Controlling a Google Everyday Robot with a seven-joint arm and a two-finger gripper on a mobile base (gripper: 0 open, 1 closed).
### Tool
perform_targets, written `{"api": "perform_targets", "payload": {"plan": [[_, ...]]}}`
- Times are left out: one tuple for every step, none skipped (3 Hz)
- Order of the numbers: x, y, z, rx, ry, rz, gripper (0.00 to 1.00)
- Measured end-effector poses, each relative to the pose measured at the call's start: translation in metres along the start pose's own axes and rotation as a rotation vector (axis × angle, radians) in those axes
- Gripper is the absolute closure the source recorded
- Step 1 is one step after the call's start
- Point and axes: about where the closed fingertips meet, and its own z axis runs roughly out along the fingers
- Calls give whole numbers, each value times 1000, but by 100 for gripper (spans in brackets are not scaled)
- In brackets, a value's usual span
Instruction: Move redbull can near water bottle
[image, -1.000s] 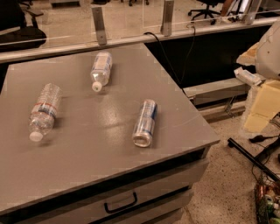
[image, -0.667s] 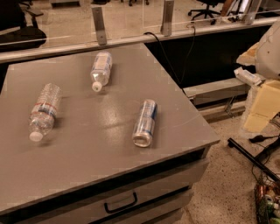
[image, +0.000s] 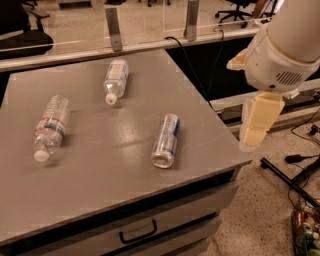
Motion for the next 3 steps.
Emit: {"api": "perform_targets", "payload": {"plan": [[-34, -4, 24, -11, -27, -156, 0], [-53, -3, 53, -44, -44, -244, 0], [-71, 1, 76, -85, -80, -319, 0]]}}
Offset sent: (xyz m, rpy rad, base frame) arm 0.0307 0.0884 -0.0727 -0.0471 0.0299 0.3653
